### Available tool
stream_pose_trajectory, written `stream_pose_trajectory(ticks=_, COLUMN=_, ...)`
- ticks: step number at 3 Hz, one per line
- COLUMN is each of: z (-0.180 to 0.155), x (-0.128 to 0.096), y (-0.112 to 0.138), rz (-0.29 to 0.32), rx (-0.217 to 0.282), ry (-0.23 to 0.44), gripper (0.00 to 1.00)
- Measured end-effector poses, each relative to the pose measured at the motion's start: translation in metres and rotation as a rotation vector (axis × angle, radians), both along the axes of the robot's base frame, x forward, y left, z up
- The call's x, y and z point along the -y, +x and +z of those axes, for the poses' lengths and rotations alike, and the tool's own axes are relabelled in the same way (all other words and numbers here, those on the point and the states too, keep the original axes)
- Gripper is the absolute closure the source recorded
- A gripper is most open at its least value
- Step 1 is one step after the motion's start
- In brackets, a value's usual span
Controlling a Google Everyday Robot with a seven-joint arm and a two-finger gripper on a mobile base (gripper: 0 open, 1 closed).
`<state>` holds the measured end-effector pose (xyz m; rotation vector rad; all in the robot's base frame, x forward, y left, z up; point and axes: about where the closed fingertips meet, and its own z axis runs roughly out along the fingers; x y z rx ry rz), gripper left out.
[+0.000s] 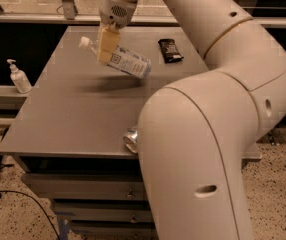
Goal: Knock blue plastic bottle over
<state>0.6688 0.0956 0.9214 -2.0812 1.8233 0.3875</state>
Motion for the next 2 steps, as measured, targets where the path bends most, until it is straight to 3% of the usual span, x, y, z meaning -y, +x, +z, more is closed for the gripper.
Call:
stream_pose_trajectory(ticks=1, z=-0.01, x=-0.009, y=-0.014, rz=-0.01, rx=-0.027, ry=-0.001, gripper=0.82)
stream_pose_trajectory(ticks=2, z=-0.01, x=-0.023, y=-0.021, rz=-0.042, rx=-0.037, ry=0.058, gripper=0.59)
